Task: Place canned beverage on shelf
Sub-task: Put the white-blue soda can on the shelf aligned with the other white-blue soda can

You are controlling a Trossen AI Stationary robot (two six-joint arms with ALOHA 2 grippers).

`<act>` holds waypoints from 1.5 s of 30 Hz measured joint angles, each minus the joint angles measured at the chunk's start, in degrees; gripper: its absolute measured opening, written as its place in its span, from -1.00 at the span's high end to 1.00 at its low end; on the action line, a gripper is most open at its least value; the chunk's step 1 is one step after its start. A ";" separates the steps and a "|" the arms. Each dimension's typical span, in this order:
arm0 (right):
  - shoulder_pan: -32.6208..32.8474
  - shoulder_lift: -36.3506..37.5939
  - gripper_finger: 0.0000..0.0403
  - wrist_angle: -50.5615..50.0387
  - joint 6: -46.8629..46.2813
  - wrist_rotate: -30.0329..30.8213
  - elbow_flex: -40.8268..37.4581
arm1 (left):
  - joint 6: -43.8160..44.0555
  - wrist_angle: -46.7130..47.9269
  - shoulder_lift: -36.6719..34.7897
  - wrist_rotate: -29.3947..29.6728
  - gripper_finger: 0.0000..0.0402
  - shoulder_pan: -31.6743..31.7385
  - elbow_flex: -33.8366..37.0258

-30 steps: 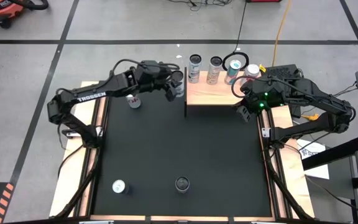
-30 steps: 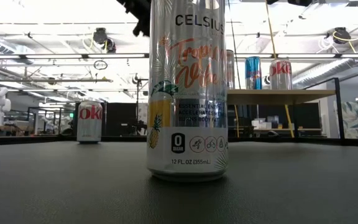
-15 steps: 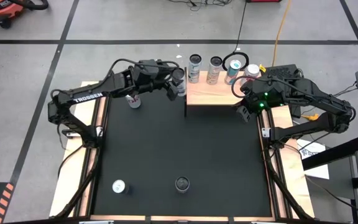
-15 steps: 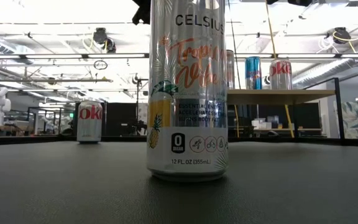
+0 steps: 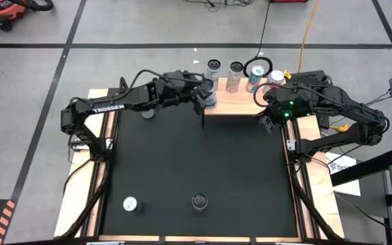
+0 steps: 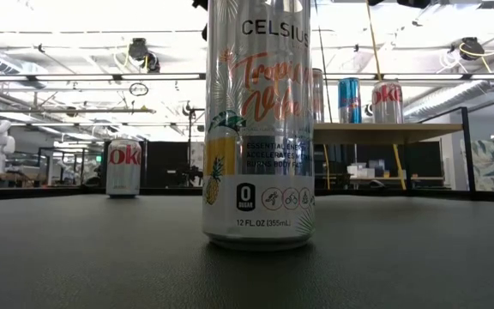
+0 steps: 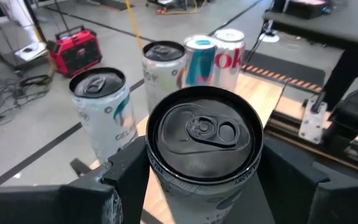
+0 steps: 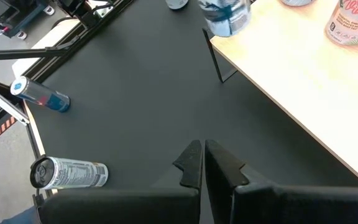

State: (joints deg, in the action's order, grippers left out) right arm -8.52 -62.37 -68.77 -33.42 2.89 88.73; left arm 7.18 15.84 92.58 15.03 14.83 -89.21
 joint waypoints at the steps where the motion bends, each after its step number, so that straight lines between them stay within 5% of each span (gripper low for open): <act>1: -0.01 0.00 1.00 0.00 0.01 0.00 0.00 | -0.02 -0.36 0.00 0.00 -0.23 -0.02 0.00; 14: -0.01 0.00 1.00 0.00 -0.01 0.00 0.00 | -1.31 -4.62 3.49 -0.13 -0.23 -0.17 -0.28; 25: -0.01 0.00 1.00 0.44 0.00 0.00 0.00 | -4.88 -0.21 8.02 1.20 -0.23 -0.24 -6.63; 45: -0.01 0.00 1.00 0.42 0.01 0.00 0.00 | -4.42 1.80 10.56 1.48 -0.23 1.72 -6.77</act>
State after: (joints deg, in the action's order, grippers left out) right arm -8.54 -62.37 -68.36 -33.41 2.88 88.73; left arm 2.76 17.64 103.14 16.50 16.55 -95.98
